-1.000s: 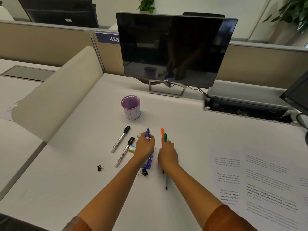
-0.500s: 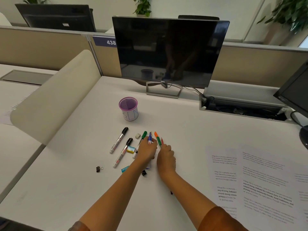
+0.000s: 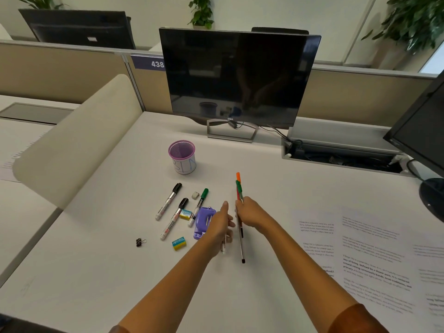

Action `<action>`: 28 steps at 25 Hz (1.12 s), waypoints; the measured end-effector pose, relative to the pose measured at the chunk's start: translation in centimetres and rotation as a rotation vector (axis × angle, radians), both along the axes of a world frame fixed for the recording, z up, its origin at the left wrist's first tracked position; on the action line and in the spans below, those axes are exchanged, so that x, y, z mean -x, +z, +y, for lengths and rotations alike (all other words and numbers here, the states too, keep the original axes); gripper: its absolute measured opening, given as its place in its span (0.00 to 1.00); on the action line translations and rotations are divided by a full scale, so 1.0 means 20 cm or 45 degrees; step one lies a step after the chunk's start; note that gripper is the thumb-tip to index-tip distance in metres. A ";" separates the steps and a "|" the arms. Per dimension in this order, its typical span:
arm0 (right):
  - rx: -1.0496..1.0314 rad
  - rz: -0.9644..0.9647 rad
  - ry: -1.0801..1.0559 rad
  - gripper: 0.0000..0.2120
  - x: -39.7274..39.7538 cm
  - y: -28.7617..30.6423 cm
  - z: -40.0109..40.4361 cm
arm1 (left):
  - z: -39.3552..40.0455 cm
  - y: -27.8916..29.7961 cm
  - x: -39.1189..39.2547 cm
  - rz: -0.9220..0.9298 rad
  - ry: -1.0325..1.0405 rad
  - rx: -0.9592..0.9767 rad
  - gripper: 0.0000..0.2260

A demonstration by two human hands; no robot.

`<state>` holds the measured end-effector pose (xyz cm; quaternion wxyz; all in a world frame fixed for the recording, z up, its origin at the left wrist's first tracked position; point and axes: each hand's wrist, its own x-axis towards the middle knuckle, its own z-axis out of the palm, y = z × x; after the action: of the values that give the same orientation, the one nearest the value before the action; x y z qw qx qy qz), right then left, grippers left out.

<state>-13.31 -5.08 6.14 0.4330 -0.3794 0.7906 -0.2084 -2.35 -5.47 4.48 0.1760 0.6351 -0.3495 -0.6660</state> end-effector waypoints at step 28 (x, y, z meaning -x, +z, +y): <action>0.009 -0.013 0.064 0.21 0.13 0.16 0.32 | -0.03 -0.04 0.10 0.381 0.181 0.226 0.13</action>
<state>-15.97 1.37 9.25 0.4407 -0.3995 0.7780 -0.2021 -4.27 -6.01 3.59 0.3279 0.5341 -0.3311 -0.7054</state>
